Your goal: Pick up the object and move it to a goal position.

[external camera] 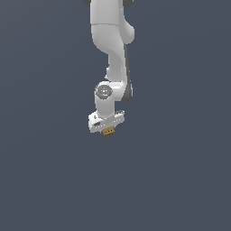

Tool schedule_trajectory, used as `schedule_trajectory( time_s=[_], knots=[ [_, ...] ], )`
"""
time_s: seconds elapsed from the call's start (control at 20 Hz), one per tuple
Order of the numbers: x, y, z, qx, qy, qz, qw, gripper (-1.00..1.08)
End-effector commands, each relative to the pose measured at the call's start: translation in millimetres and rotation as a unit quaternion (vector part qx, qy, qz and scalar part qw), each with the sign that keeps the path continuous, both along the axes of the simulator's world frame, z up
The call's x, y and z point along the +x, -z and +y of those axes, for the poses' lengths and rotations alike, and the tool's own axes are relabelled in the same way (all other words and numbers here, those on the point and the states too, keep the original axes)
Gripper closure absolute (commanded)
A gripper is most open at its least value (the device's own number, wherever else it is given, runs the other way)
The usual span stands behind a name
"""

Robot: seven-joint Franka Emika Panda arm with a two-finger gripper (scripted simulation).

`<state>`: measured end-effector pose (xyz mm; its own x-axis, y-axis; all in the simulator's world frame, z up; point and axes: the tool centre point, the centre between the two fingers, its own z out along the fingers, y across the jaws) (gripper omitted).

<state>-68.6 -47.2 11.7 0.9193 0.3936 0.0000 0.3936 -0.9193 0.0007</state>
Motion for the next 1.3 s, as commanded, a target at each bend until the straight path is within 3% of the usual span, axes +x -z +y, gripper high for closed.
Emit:
schedule_trajectory(
  time_s=[0.0, 0.55, 1.25],
  knots=[
    [0, 1, 1, 0.000, -0.001, 0.000, 1.0000, 1.08],
    [0, -3, -9, 0.000, 0.000, 0.000, 1.0000, 1.08],
    [-1, -31, -97, 0.000, 0.000, 0.000, 1.0000, 1.08]
  ],
)
